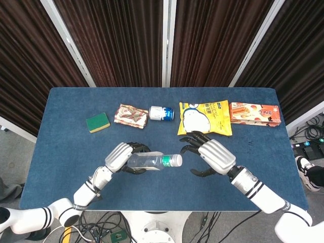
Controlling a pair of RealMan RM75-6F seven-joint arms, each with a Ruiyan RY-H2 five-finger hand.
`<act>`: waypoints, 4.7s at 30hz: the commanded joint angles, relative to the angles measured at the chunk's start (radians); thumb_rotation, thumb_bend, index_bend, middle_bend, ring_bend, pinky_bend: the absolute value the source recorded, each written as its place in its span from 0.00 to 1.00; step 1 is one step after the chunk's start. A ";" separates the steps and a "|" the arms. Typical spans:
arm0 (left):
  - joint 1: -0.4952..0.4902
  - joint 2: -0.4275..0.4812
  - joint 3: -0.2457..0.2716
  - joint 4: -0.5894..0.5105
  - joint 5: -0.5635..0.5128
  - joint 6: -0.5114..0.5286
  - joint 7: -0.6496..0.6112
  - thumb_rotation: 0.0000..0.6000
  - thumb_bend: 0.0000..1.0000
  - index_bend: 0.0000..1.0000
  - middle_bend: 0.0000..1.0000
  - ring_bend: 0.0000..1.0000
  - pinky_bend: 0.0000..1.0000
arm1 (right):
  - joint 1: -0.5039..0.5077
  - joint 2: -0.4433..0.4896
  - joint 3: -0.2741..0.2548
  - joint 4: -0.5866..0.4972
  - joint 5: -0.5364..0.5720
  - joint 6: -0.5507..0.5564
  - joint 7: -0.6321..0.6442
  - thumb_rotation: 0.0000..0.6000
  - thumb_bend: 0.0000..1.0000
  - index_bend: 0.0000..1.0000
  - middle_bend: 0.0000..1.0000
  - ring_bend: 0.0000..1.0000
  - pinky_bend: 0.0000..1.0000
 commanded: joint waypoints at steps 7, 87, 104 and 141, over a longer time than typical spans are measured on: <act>-0.006 0.003 -0.002 -0.011 -0.007 -0.005 0.010 1.00 0.26 0.48 0.50 0.43 0.47 | 0.020 -0.016 -0.013 0.006 0.023 -0.026 -0.022 1.00 0.16 0.32 0.11 0.00 0.00; -0.027 -0.001 0.010 -0.007 -0.028 -0.039 0.015 1.00 0.26 0.48 0.50 0.43 0.47 | 0.019 0.000 -0.059 -0.016 -0.024 0.032 -0.035 0.99 0.20 0.32 0.12 0.00 0.00; -0.025 0.004 0.000 -0.037 -0.045 -0.042 -0.036 1.00 0.26 0.48 0.50 0.43 0.47 | -0.003 -0.044 -0.041 0.018 -0.040 0.117 -0.061 1.00 0.22 0.32 0.13 0.00 0.00; -0.030 0.043 -0.018 -0.114 -0.075 -0.084 -0.141 1.00 0.26 0.48 0.50 0.43 0.47 | -0.006 -0.180 0.003 0.080 -0.030 0.220 -0.139 1.00 0.20 0.46 0.20 0.03 0.00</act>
